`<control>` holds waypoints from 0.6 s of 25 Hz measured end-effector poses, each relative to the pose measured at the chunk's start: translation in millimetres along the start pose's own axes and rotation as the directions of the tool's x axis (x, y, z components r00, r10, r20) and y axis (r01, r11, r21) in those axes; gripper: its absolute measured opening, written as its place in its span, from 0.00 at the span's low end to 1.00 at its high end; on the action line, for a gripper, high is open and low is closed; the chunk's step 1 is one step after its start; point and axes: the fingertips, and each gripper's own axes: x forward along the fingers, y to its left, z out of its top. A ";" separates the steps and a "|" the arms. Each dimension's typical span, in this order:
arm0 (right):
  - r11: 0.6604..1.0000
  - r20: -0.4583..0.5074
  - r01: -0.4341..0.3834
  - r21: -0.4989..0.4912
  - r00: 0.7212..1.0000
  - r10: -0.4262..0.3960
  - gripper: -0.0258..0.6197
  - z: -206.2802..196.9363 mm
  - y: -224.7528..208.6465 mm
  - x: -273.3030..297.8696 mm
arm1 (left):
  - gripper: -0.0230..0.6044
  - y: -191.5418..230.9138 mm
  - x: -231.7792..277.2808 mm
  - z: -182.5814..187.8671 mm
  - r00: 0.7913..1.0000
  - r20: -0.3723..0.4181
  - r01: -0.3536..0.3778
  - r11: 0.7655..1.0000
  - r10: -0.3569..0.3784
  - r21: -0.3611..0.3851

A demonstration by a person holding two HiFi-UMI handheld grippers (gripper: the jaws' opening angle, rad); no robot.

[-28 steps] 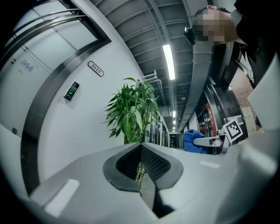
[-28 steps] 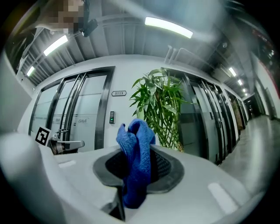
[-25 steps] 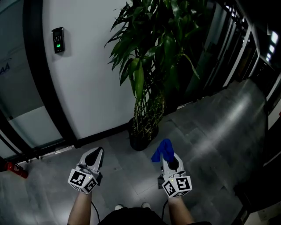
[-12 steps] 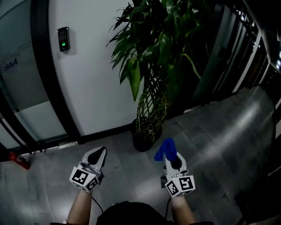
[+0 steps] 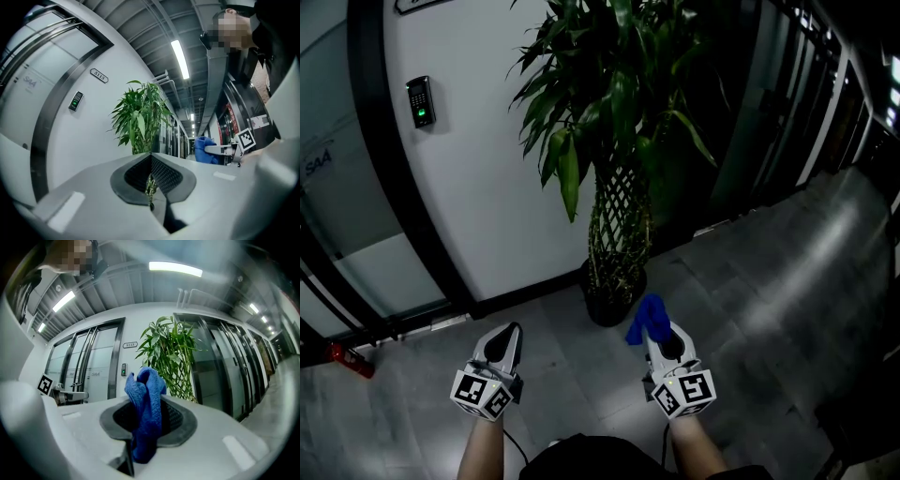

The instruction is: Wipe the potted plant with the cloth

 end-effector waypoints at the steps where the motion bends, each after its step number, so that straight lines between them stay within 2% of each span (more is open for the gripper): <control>1: 1.000 -0.008 0.001 -0.001 1.000 -0.001 0.18 -1.8 -1.1 -1.1 | 0.05 -0.4 -0.8 -0.8 1.000 -0.001 -0.006 1.000 0.005 -0.007; 5: 1.000 -0.021 -0.002 0.003 1.000 0.002 0.18 -3.3 -1.7 -1.8 | 0.05 -0.1 -1.2 -2.8 1.000 -0.013 -0.006 1.000 0.006 -0.011; 10: 0.999 -0.003 -0.023 -0.040 1.000 0.023 0.18 8.8 -0.4 4.7 | 0.05 1.5 4.5 -6.8 1.000 -0.021 0.002 1.000 -0.002 0.003; 15: 0.999 -0.010 -0.017 -0.033 1.000 0.017 0.18 1.4 2.7 3.3 | 0.05 -0.3 5.0 -2.5 1.000 -0.020 0.011 1.000 -0.010 0.012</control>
